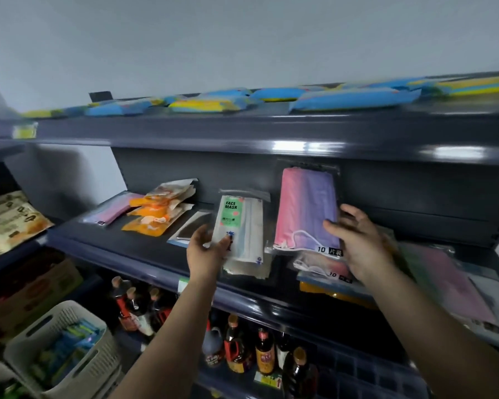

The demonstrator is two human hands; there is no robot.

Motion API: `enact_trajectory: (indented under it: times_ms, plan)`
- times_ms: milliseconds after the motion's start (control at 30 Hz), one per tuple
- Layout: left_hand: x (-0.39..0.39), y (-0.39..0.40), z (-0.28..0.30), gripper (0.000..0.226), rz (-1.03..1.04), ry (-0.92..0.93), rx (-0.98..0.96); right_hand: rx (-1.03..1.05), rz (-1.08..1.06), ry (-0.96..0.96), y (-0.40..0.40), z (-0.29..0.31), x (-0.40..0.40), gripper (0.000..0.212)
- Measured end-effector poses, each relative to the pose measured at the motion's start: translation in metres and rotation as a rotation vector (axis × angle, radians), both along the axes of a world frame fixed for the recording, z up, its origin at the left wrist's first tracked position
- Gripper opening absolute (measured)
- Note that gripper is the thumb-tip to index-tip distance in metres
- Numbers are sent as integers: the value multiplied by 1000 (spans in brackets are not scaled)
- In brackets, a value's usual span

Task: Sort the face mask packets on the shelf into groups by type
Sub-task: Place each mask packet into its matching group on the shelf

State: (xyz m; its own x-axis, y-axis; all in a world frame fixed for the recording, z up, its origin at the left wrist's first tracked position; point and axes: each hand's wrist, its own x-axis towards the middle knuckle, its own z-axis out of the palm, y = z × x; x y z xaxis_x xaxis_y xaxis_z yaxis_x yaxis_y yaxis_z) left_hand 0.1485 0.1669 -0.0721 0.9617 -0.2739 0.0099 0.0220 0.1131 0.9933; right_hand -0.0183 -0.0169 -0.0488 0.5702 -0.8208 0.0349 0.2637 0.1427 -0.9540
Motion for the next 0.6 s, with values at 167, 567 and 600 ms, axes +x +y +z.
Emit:
enact_trajectory:
  times_ms: [167,567,600]
  plan:
    - [32,-19,-16,53,-106,-19,141,-23,-62,14,13,1,21,57]
    - [61,-2,-11,13,-296,-160,209,-24,-103,-3,53,-4,69,59]
    - [61,9,-5,13,-313,-94,136,-27,-90,12,59,-5,73,59]
